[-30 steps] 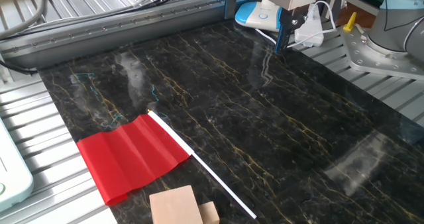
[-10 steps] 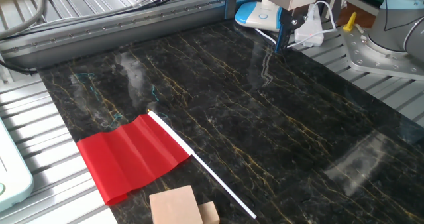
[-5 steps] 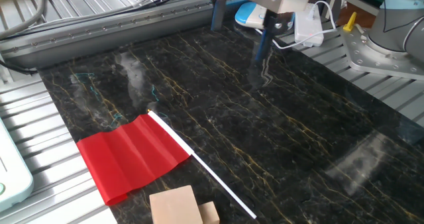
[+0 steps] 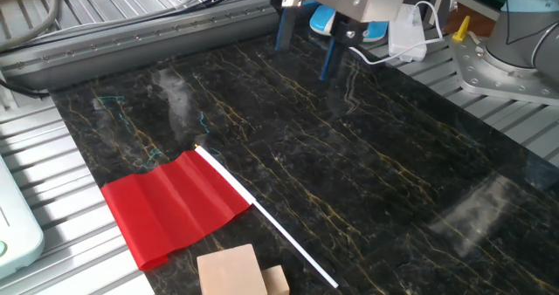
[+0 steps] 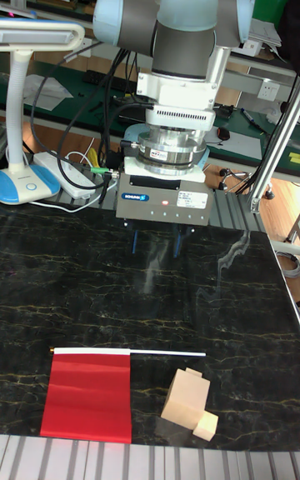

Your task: Wave the flag

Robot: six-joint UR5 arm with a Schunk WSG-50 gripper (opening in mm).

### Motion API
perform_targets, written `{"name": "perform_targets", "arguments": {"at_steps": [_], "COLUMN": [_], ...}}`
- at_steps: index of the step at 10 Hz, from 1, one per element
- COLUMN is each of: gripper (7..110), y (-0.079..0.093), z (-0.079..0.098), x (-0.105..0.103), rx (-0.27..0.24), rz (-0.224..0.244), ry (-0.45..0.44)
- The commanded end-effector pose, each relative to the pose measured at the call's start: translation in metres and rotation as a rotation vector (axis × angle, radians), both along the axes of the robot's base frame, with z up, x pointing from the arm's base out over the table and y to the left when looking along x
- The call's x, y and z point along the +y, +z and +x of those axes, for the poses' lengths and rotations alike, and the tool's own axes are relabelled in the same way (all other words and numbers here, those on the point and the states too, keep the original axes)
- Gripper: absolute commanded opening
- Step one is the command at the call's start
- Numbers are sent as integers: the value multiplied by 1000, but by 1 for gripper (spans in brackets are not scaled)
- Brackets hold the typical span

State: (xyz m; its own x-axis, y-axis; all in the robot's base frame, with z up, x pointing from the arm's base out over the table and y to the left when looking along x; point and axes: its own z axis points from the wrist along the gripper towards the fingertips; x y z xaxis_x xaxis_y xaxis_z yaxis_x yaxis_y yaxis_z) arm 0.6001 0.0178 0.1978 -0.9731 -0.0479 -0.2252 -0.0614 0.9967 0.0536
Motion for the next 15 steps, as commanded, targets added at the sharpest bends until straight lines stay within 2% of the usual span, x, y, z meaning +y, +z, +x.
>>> {"name": "perform_targets", "arguments": {"at_steps": [1,4,6,7,9,10,11,12,13,14,15], "gripper": [7,7,7,7,7,7,7,7,7,7,7], "y": [-4,-6,-10,-11,-13,-14,-16,-16,-16,-17,-19], "z": [-4,-8,-22,-22,-19,-29,-39,-40,-40,-37,-35], "x": [-1,-2,-3,-3,-8,4,4,-4,-4,4,10], "rx": [11,23,78,77,59,91,123,126,122,94,70], "rz": [-17,-30,-49,-56,-104,-70,-81,-121,-136,-144,-154], "ry": [41,46,92,111,153,244,334,409,507,666,751]}}
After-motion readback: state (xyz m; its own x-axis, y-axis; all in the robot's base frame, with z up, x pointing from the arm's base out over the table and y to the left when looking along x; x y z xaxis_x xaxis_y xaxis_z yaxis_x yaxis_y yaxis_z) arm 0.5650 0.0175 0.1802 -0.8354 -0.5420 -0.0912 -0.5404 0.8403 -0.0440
